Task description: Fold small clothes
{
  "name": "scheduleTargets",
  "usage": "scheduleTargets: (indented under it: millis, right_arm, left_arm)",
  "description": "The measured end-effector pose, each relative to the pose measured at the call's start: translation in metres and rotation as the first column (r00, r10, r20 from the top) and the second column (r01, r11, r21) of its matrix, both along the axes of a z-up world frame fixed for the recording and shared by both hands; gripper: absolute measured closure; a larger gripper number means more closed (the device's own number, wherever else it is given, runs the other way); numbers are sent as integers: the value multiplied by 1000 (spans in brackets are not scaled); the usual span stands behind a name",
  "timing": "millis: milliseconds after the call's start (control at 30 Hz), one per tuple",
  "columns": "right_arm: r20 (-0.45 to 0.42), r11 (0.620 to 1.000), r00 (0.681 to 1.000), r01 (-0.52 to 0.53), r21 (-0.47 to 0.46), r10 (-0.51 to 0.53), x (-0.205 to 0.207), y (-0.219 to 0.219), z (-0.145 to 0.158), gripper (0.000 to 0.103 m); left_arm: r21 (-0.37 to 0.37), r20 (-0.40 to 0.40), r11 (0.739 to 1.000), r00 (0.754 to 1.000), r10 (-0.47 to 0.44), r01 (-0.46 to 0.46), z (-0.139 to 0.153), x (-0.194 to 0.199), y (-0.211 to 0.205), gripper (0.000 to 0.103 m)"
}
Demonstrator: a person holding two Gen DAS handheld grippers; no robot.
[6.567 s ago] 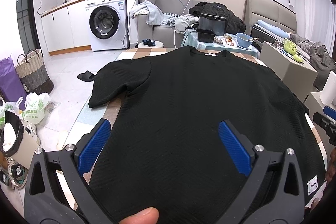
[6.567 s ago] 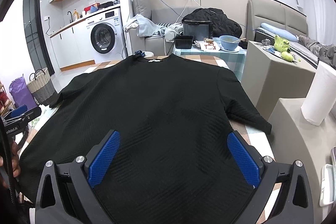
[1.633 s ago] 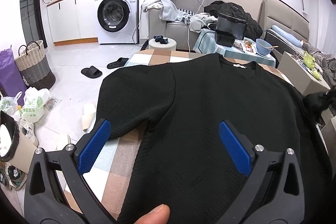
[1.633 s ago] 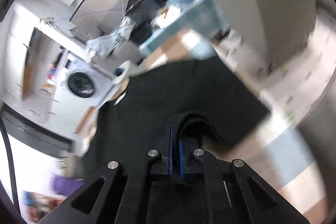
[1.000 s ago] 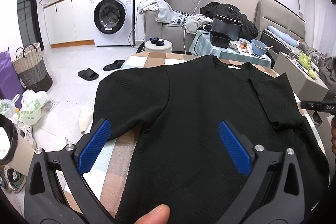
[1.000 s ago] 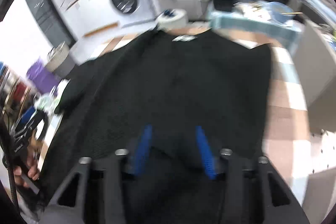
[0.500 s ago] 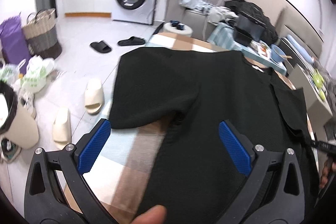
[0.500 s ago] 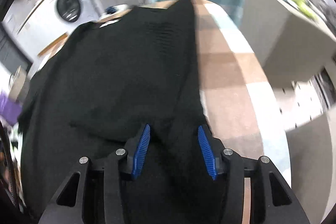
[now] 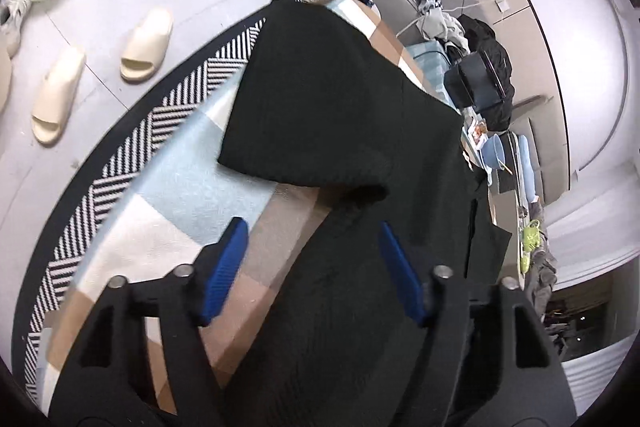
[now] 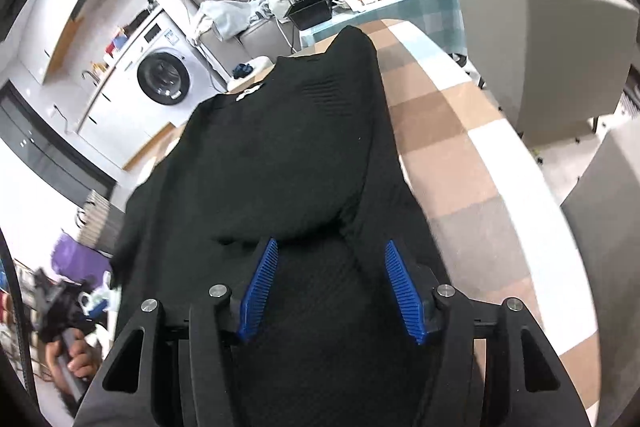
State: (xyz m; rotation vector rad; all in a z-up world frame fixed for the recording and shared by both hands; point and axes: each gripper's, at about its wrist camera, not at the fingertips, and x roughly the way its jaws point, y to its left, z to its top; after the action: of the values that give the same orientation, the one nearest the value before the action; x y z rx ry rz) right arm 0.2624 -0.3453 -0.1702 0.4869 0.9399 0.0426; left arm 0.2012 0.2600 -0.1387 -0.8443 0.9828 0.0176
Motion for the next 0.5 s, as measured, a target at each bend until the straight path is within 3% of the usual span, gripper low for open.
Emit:
scheduleTargets:
  millis: [400, 500]
  right_arm:
    - [9, 998, 999, 37, 54, -38, -17, -2, -2, 45]
    - [0, 996, 1000, 31, 83, -31, -19, -1, -5, 45]
  left_arm:
    - [32, -24, 989, 989, 145, -144, -24, 53, 3, 43]
    - [78, -51, 983, 984, 168, -164, -24, 65, 5, 63]
